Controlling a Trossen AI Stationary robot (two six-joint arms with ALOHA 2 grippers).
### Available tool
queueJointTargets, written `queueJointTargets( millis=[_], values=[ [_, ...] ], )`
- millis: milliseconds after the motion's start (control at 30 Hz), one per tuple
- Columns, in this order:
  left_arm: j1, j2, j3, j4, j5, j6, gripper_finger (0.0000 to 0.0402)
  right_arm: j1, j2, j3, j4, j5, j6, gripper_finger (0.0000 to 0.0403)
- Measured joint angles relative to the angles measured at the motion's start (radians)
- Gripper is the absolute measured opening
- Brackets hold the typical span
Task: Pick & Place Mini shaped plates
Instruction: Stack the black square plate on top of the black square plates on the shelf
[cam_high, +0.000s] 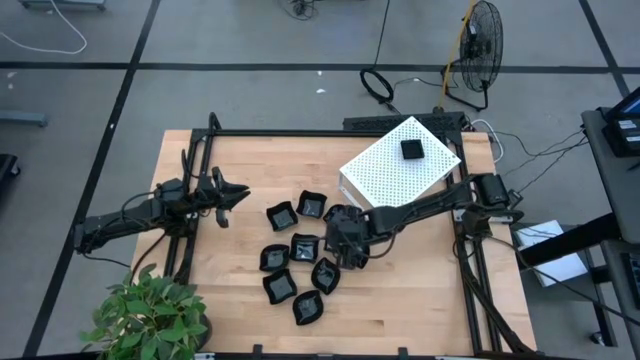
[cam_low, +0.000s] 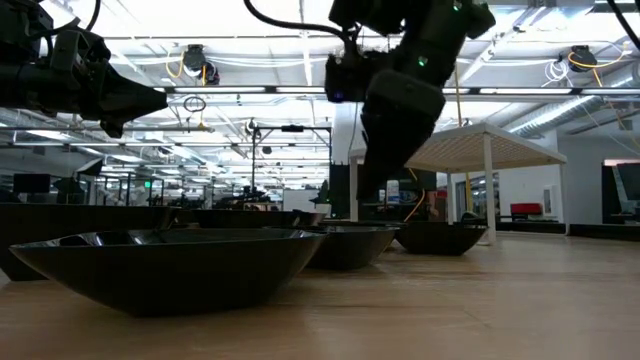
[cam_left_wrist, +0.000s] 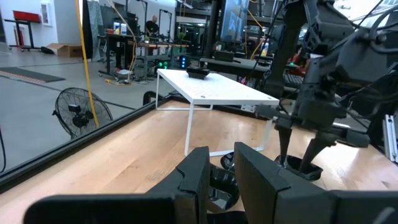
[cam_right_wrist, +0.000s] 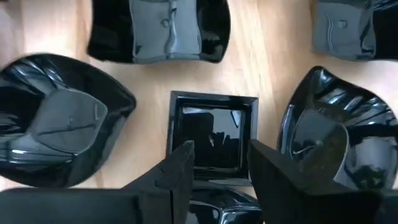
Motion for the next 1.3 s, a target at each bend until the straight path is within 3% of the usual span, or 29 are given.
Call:
queueJointTargets(
  millis=[367, 1300],
  values=[
    [0.0, 0.0, 0.0, 0.0, 0.0, 0.0, 0.0076, -0.021, 0.0, -0.081, 0.061, -0.05, 0.0, 0.0141],
    [0.0, 0.0, 0.0, 0.0, 0.0, 0.0, 0.0076, -0.079, 0.0, -0.083, 0.059, -0.102, -0.016, 0.0131]
  ],
)
